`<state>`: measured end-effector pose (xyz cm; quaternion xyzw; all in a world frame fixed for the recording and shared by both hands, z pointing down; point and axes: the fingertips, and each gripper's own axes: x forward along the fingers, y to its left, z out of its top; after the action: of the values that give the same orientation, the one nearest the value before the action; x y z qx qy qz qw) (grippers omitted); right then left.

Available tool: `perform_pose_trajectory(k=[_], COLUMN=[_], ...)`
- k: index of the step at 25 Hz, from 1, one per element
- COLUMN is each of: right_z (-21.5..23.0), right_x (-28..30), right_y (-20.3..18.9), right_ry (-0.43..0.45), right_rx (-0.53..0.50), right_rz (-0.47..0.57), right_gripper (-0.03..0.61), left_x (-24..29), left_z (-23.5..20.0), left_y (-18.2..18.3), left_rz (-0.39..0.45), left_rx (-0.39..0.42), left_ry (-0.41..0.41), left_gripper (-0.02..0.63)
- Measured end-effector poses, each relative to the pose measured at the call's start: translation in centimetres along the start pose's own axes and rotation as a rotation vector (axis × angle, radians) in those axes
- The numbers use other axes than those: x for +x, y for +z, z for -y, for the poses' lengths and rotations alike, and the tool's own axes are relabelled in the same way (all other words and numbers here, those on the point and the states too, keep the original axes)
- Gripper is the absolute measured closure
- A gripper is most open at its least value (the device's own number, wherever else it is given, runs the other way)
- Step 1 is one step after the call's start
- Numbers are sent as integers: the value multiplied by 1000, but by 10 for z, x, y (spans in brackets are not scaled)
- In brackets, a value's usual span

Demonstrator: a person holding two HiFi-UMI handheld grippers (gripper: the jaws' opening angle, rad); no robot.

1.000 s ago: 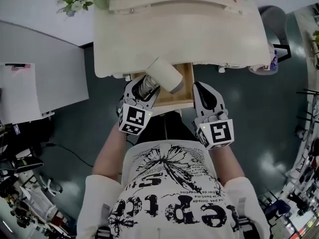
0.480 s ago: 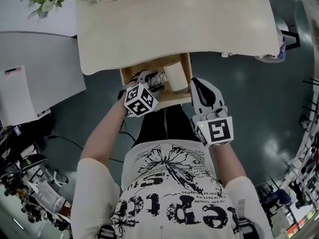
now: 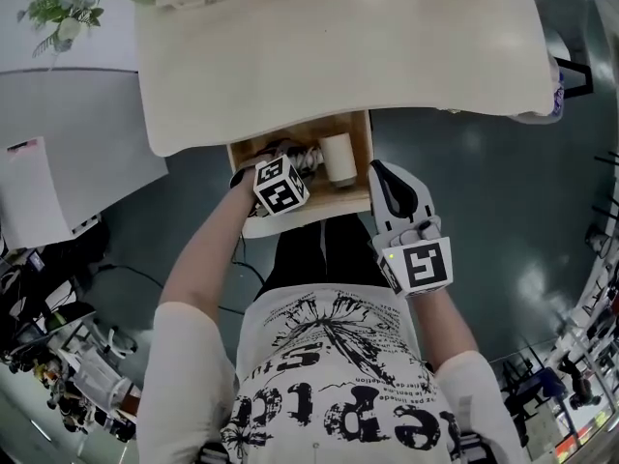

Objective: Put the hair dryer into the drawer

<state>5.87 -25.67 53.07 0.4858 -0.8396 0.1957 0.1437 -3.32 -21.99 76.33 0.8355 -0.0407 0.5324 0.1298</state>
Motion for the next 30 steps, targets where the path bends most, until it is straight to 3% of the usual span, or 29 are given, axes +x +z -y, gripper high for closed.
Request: perform_pose_trajectory(k=[7, 16, 22, 26, 30], right_z=[-1, -3, -9, -19, -31], right_x=[3, -5, -15, -21, -29], right_y=[1, 6, 20, 39, 60], right_ry=[26, 42, 65, 76, 92], right_rx=[-10, -12, -43, -60, -86], right_rz=[-10, -21, 4, 38, 73], right_gripper=[560, 560, 560, 560, 560], left_x=[18, 16, -34, -84, -132], left_z=[4, 5, -5, -14, -11], left_y=[-15, -12, 23, 47, 66], left_rz=[-132, -195, -63, 59, 167], left_rx=[24, -38, -37, -89, -133], left_ry=[-58, -19, 124, 280, 372], left_gripper=[354, 342, 351, 553, 591])
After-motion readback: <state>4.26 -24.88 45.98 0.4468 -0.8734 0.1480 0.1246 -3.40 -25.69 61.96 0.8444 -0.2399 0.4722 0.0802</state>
